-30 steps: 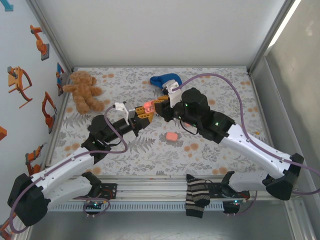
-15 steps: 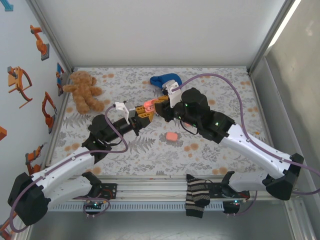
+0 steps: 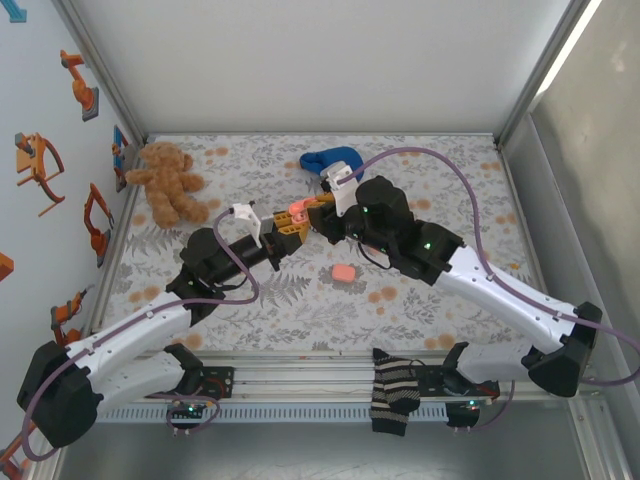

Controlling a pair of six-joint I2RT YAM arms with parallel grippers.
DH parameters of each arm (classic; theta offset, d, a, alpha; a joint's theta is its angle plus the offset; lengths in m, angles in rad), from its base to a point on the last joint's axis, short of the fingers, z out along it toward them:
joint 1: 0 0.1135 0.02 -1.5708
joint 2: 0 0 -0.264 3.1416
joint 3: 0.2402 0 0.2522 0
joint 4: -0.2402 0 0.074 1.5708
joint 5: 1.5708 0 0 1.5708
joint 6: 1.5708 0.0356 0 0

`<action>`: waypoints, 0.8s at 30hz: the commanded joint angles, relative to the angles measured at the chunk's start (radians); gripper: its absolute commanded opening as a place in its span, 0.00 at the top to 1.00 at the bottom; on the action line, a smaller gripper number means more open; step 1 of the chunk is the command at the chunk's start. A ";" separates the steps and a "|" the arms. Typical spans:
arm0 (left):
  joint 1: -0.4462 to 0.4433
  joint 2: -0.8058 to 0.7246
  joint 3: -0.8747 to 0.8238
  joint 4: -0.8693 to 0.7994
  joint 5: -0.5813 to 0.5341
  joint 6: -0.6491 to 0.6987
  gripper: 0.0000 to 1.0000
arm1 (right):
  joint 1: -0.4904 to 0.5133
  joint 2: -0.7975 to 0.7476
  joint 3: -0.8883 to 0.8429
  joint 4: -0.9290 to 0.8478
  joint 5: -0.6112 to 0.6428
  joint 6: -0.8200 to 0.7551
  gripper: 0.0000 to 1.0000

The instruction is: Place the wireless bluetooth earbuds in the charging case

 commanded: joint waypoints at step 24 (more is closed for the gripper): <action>-0.013 0.011 0.020 0.098 -0.007 -0.007 1.00 | 0.032 0.014 0.089 -0.047 -0.024 0.016 0.62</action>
